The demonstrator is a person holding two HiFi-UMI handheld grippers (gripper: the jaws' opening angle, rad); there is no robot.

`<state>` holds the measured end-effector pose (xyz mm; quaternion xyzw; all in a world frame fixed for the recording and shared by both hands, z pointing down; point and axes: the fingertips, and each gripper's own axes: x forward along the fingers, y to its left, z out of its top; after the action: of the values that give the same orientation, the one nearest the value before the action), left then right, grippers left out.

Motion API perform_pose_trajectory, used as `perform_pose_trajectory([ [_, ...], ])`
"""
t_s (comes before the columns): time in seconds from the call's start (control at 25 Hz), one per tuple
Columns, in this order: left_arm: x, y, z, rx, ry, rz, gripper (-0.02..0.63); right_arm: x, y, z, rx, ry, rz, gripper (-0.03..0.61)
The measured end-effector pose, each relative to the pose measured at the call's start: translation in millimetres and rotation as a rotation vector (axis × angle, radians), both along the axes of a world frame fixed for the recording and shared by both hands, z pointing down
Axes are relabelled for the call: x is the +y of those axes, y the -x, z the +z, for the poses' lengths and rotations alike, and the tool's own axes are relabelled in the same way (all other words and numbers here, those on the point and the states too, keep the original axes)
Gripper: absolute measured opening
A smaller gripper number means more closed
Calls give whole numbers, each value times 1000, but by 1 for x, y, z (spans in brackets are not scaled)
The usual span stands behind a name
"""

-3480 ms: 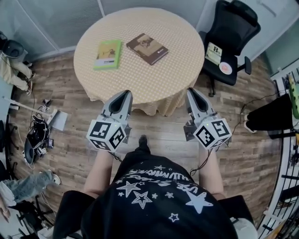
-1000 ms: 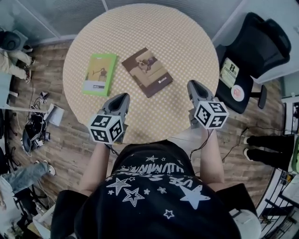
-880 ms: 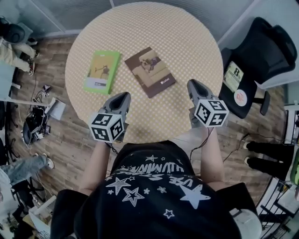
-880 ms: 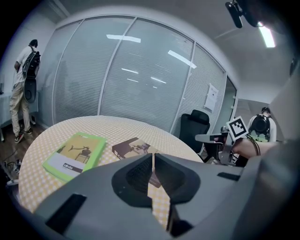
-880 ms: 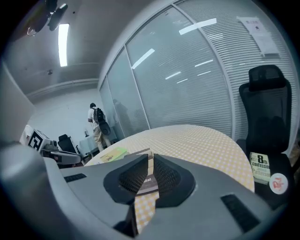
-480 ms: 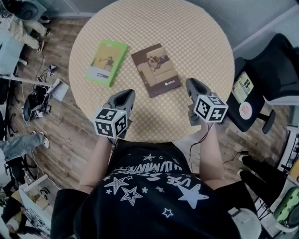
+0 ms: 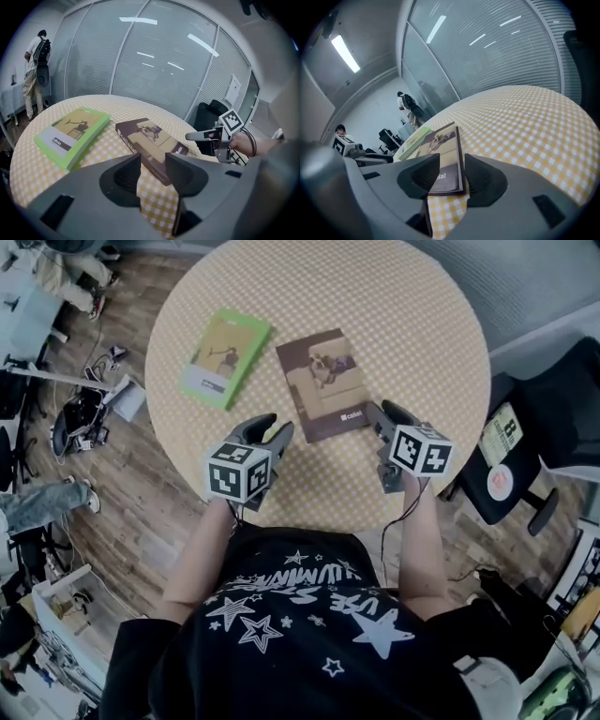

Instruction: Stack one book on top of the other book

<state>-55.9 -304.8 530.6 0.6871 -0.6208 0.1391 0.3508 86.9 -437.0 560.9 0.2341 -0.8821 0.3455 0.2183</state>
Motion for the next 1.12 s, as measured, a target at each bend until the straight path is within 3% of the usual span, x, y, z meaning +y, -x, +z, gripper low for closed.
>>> perform_pose_trajectory([
  [0.28, -20, -5, 33, 132, 94, -44, 326, -2, 17, 20, 36, 64, -67, 193],
  [0.44, -26, -11, 47, 211, 131, -62, 339, 0, 26, 28, 65, 105, -114, 204],
  [0.68, -33, -12, 63, 221, 171, -88, 346, 7, 38, 37, 81, 143, -160, 204],
  [1.12, -45, -19, 72, 271, 212, -71, 347, 9, 40, 40, 61, 167, -102, 204],
])
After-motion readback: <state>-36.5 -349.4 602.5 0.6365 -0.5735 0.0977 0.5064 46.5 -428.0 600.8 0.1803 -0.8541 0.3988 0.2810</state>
